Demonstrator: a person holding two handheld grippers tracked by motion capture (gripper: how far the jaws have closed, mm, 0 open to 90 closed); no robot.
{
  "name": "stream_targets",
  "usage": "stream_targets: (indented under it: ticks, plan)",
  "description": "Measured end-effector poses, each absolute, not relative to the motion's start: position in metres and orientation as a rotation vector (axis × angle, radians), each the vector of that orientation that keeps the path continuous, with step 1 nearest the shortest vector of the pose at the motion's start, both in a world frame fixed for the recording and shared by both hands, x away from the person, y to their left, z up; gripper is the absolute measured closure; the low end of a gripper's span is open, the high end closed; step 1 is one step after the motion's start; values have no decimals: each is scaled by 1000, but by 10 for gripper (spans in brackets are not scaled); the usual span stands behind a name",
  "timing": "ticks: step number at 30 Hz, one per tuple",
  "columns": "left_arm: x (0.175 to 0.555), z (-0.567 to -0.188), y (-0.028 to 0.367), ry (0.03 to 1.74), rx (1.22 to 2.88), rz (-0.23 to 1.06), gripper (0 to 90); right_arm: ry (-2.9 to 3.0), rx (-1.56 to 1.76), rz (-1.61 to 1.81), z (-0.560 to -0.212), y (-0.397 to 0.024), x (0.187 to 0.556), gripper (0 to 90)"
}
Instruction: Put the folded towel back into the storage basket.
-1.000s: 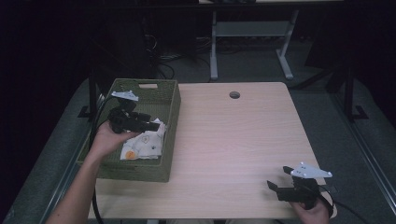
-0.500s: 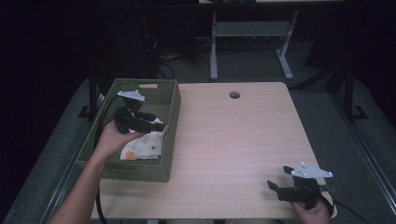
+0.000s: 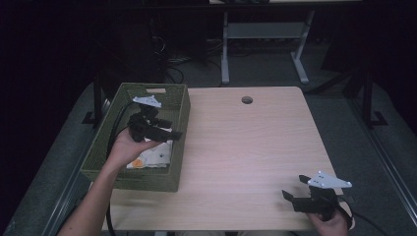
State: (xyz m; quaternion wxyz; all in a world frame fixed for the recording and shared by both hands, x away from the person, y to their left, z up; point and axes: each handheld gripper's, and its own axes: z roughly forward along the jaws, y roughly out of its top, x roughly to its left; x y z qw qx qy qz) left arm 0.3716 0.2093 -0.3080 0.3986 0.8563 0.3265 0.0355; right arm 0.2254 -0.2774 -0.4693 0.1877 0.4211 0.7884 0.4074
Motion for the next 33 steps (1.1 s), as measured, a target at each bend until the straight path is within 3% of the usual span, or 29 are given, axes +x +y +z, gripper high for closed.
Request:
stream_targets:
  ticks: [33]
  plan:
    - [363, -310, 153, 761, 2197, 43, 263, 2225, 1176, 1150, -469, -278, 225, 142]
